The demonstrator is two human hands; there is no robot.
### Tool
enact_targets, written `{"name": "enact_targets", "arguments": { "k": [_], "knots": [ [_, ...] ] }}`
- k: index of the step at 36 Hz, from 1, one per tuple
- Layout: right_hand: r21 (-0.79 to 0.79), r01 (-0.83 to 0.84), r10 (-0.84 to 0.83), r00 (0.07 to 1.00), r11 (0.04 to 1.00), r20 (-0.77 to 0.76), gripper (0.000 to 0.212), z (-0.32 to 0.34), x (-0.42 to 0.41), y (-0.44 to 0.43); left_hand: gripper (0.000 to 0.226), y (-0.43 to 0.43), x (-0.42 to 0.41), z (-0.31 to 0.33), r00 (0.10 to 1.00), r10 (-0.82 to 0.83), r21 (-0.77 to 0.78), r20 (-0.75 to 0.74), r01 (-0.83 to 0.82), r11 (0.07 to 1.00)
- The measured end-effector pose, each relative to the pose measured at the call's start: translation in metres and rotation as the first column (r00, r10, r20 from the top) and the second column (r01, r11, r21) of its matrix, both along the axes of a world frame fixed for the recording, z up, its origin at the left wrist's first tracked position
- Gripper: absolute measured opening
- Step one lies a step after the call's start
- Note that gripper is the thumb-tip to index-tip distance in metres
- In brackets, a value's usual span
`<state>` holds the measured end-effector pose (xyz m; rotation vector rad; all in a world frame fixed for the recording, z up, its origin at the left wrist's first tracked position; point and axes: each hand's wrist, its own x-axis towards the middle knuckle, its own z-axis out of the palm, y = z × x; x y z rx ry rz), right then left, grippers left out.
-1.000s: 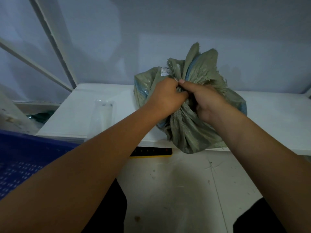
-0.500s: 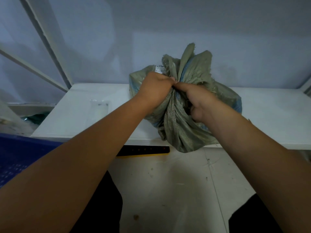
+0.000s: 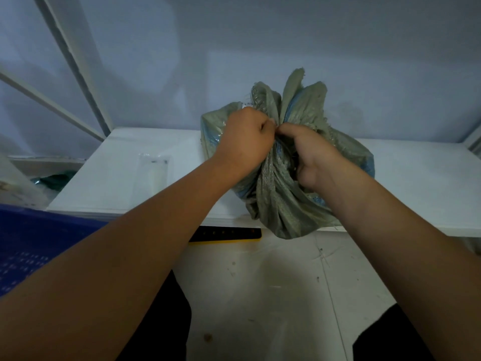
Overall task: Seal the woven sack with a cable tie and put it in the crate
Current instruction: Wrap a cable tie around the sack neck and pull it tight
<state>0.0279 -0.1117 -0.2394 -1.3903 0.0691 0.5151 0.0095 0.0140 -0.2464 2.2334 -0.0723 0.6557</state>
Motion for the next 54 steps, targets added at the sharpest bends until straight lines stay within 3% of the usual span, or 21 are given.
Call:
{"name": "enact_targets", "arguments": {
  "k": [7,13,15,18,20,23,27,32,40,47,51,54],
  "knots": [
    [0.003,-0.005,0.004,1.0,1.0,0.025,0.027,0.002,-0.003,0.0,0.041,-0.002,-0.002,0.001,0.998,0.019,0.09,0.064,-0.025,0.996],
    [-0.01,0.068,-0.067,0.996,0.998,0.053,0.033,0.003,-0.004,0.002,0.041,-0.002,-0.003,-0.001,0.996,0.016,0.074,0.091,-0.023,0.997],
    [-0.022,0.158,-0.154,0.981,0.987,0.118,0.049,0.0,-0.004,0.001,0.041,-0.001,-0.002,-0.002,0.998,0.006,0.072,0.07,-0.011,0.997],
    [-0.045,0.259,-0.23,0.915,0.965,0.33,0.025,-0.005,-0.005,-0.002,0.041,0.001,-0.002,-0.004,1.0,-0.018,0.067,-0.009,0.018,0.998],
    [-0.06,0.237,-0.187,0.875,0.97,0.447,0.033,-0.006,-0.007,-0.001,0.039,0.007,-0.003,-0.004,0.996,-0.046,-0.005,-0.074,0.046,0.999],
    [-0.201,0.23,-0.076,0.817,0.952,0.572,0.052,-0.004,-0.003,-0.004,0.028,0.013,-0.006,0.001,0.98,-0.097,-0.105,-0.171,0.08,0.991],
    [-0.333,0.22,0.052,0.762,0.917,0.646,0.063,0.0,0.0,-0.008,0.017,0.018,-0.008,0.008,0.948,-0.16,-0.176,-0.275,0.114,0.978],
    [-0.389,0.216,0.099,0.756,0.895,0.647,0.053,-0.004,0.003,-0.009,0.016,0.021,-0.01,0.012,0.893,-0.217,-0.157,-0.395,0.167,0.973],
    [-0.419,0.172,0.152,0.758,0.892,0.634,0.068,-0.004,0.003,-0.009,0.027,0.02,-0.013,0.015,0.889,-0.175,0.005,-0.422,0.195,0.981],
    [-0.406,0.136,0.144,0.795,0.904,0.589,0.044,-0.013,0.009,-0.012,0.027,0.018,-0.017,0.016,0.884,-0.155,0.061,-0.44,0.202,0.977],
    [-0.398,0.137,0.122,0.82,0.907,0.559,0.053,-0.013,0.01,-0.01,0.018,0.018,-0.018,0.017,0.902,-0.137,0.128,-0.409,0.206,0.97],
    [-0.389,0.138,0.12,0.813,0.911,0.57,0.072,-0.006,0.007,-0.01,0.018,0.017,-0.019,0.017,0.904,-0.149,0.113,-0.402,0.21,0.971]
  ]
}}
